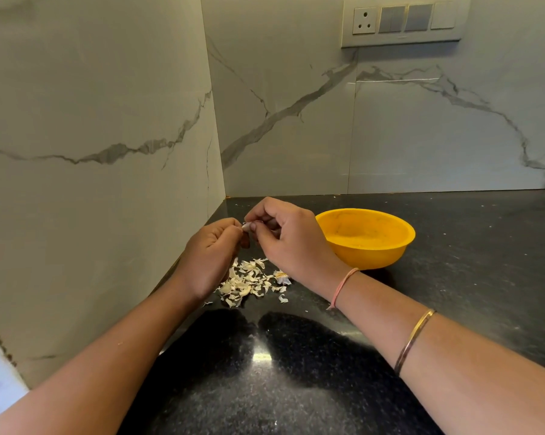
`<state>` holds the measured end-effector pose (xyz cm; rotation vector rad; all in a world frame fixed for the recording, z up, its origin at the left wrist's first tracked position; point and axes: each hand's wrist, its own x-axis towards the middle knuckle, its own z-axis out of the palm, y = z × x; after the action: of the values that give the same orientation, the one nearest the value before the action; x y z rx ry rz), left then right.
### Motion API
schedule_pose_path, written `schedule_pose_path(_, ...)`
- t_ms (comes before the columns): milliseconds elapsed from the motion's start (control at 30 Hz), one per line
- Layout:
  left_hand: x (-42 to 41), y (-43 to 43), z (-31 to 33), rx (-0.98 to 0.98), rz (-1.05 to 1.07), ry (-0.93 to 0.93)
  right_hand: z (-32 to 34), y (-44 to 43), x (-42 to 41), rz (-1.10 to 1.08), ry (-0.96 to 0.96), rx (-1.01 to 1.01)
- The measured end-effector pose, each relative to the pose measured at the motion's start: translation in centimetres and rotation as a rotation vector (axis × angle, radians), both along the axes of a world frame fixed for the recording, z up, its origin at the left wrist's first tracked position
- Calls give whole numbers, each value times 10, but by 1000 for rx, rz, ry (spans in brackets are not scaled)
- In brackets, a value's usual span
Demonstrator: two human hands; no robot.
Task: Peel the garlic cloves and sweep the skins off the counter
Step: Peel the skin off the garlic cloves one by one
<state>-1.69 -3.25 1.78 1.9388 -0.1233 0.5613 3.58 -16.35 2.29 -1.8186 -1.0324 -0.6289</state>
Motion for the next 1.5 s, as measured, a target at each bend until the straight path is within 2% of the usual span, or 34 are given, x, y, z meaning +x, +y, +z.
schedule_pose_path(233, -3, 0, -1, 243, 56, -34, 2, -1, -1, -16, -190, -147)
schedule_pose_path(400, -1, 1, -3, 418, 120, -61, 3, -2, -1, 1, -192, -197)
schedule_pose_path(533, -1, 2, -6, 446, 152, -97, 3, -1, -3, 26, -184, -198)
schedule_pose_path(667, 0, -1, -6, 387, 159, -148, 5, -1, -2, 13, -169, -134)
schedule_pose_path(733, 1, -2, -5, 326, 150, -141, 6, -1, -3, 21, -76, -83)
schedule_pose_path(800, 1, -2, -4, 263, 134, -127, 6, -1, -4, 58, 96, -9)
schedule_pose_path(900, 2, -1, -2, 170, 107, -95, 8, -1, -4, 191, 361, 107)
schedule_pose_path(1000, 3, 1, -2, 124, 133, -61, 10, -2, -6, 288, 508, 199)
schedule_pose_path(1100, 5, 4, -2, 72, 151, -27, 11, -3, -9, 332, 581, 258)
schedule_pose_path(1333, 3, 2, -1, 100, 186, -90, 10, -5, -5, 314, 626, 289)
schedule_pose_path(1500, 1, 0, 3, -14, 123, -104, 9, -6, -4, 314, 657, 318)
